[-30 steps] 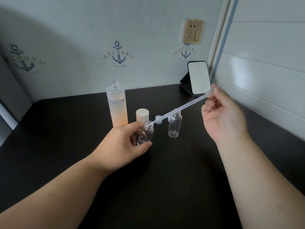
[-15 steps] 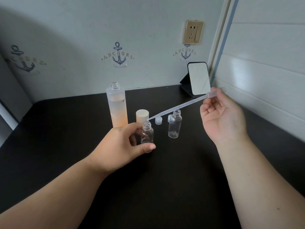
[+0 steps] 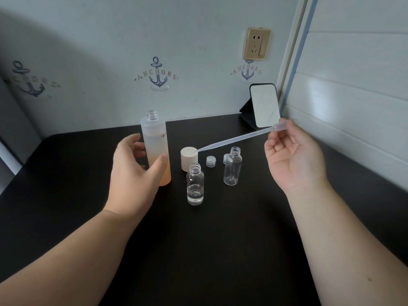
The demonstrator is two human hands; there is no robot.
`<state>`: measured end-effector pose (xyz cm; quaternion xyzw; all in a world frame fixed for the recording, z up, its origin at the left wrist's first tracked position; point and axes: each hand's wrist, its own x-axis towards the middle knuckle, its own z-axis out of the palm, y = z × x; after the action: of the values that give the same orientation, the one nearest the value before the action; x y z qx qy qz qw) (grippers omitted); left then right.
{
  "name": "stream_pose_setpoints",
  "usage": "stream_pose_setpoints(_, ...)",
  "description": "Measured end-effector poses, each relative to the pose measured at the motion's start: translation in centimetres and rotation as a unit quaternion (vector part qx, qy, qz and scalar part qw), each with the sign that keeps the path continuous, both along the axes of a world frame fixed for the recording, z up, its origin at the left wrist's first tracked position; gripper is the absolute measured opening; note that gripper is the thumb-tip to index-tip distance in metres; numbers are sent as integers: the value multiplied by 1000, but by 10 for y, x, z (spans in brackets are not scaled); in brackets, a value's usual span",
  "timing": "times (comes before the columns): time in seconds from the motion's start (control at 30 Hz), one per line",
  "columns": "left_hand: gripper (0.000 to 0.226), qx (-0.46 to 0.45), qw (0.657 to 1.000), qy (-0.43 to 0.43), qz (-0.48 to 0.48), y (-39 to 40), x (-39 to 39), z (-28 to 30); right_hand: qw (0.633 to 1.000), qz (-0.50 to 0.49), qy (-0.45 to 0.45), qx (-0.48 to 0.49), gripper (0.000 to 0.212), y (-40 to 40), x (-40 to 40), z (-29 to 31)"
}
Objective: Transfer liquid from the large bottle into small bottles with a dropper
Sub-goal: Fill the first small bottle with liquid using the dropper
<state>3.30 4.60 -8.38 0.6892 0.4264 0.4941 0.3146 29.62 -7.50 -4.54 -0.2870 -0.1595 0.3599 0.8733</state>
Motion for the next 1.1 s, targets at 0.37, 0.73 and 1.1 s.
stream_pose_setpoints(0.37, 40, -14, 997, 68, -31, 4, 3, -4, 1000, 10, 0, 24, 9, 0, -1, -1)
stream_pose_setpoints(0.73, 45, 47, 992, 100, -61, -7, 4, 5, 999, 5, -17, 43, 11, -1, 0, 1)
stream_pose_setpoints(1.1, 49, 97, 985, 139, -35, -3, 2, -1, 998, -36, -52, 10, 12, -4, 2, 2)
